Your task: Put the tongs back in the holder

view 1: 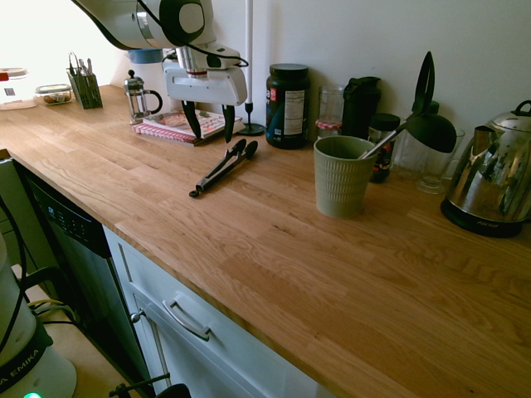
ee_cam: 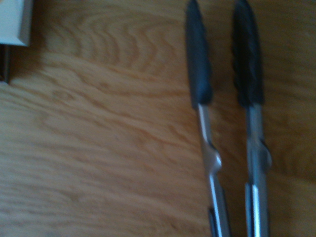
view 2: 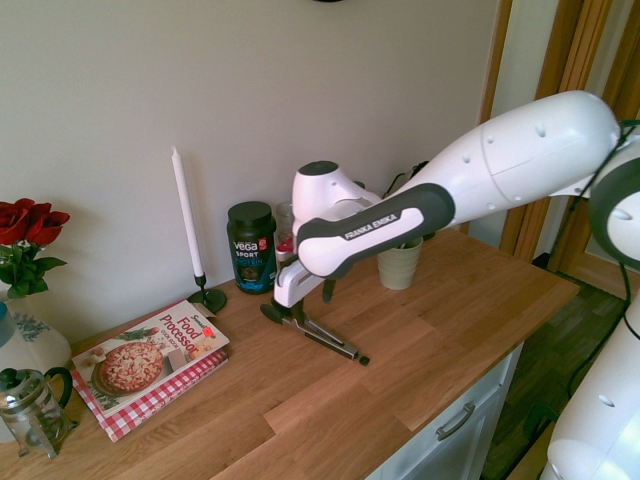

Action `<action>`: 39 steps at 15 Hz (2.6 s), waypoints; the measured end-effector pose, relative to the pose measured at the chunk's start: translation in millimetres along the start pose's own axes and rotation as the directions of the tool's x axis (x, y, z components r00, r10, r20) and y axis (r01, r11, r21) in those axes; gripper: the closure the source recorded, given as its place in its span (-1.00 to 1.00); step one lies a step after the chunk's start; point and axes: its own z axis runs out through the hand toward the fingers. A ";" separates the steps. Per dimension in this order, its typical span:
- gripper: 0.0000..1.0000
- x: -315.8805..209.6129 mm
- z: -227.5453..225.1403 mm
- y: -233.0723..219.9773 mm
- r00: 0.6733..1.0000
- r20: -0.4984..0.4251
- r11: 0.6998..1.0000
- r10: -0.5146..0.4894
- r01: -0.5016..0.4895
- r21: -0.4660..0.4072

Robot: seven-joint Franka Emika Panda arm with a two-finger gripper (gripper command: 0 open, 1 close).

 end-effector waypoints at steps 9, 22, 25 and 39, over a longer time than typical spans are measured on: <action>1.00 19.2 61.3 -30.6 1.000 0.021 1.000 0.010 -0.010 -0.025; 1.00 23.5 73.5 -26.4 0.999 0.044 1.000 0.025 -0.024 -0.021; 1.00 27.6 74.7 -22.3 0.999 0.043 0.999 0.026 -0.025 -0.024; 1.00 41.5 71.4 -10.4 0.998 0.040 0.999 0.051 -0.051 -0.006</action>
